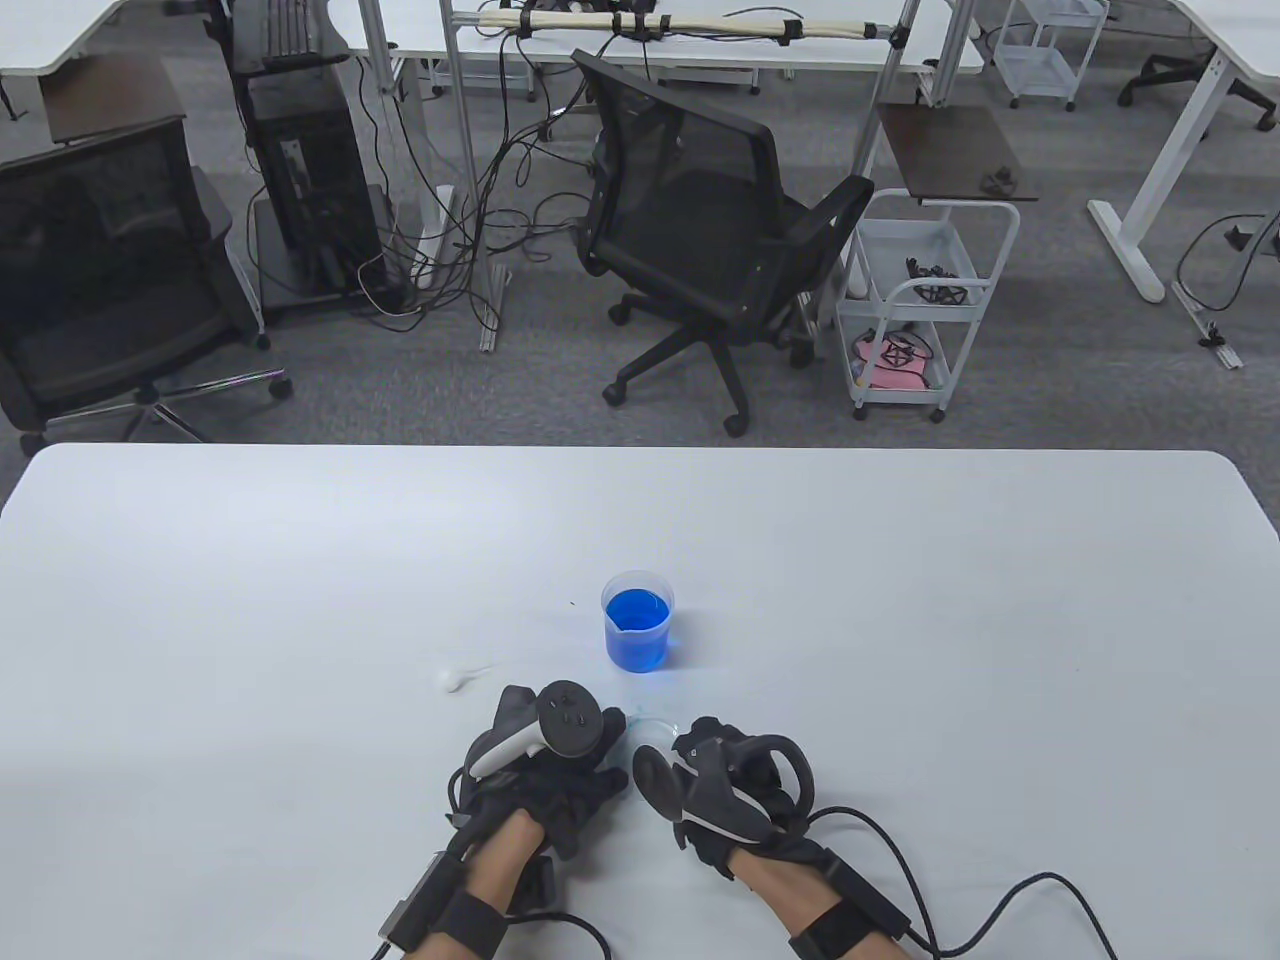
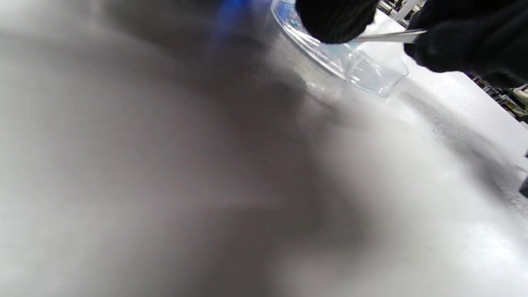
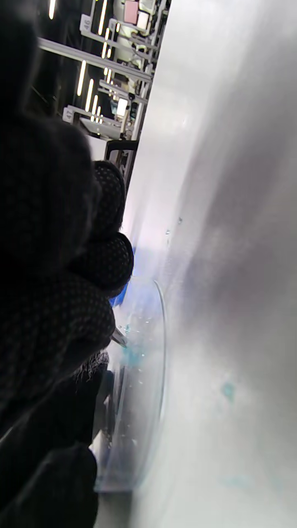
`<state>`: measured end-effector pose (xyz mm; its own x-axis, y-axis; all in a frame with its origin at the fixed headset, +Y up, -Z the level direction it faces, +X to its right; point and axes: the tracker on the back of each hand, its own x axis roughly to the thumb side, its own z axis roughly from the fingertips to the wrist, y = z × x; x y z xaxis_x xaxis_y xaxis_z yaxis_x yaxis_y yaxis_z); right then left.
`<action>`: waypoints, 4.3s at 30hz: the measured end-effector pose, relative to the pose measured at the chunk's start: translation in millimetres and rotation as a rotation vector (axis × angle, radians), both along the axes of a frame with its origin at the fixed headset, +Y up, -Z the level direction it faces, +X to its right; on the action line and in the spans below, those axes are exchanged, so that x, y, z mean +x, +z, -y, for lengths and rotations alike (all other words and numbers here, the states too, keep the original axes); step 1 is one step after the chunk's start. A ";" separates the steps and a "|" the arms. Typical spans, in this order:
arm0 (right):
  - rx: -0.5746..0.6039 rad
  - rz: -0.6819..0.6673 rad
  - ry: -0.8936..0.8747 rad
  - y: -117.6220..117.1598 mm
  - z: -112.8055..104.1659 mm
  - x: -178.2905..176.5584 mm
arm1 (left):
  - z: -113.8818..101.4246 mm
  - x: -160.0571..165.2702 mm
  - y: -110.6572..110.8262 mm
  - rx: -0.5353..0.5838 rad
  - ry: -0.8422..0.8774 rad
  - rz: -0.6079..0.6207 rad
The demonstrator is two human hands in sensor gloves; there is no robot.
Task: Dip tweezers-held cotton tuft into dye solution and dot onto culture dish
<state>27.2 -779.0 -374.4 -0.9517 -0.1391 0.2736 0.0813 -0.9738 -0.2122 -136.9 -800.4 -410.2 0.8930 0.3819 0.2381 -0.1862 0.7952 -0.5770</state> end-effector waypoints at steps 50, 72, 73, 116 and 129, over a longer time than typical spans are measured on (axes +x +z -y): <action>0.012 0.053 -0.040 -6.4 -6.3 14.2 | 0.1 0.6 -0.9 -0.010 -0.006 -0.001; -0.008 0.009 -0.055 9.5 -8.2 11.5 | 0.2 -2.1 -1.3 -0.011 0.003 -0.008; -0.001 0.009 -0.063 10.7 -10.8 12.0 | 0.2 -2.2 -1.4 -0.011 0.003 -0.007; -0.016 -0.057 -0.051 17.1 -3.6 -2.2 | 0.2 -1.6 -1.4 -0.015 -0.002 -0.014; 0.002 -0.049 -0.071 7.9 -8.1 -6.6 | 0.8 -0.5 -0.5 -0.013 -0.001 -0.012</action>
<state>20.6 -770.8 -366.6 -0.9448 -0.0721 0.3196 0.0014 -0.9763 -0.2163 -137.3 -801.2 -410.7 0.8963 0.3838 0.2222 -0.1924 0.7879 -0.5850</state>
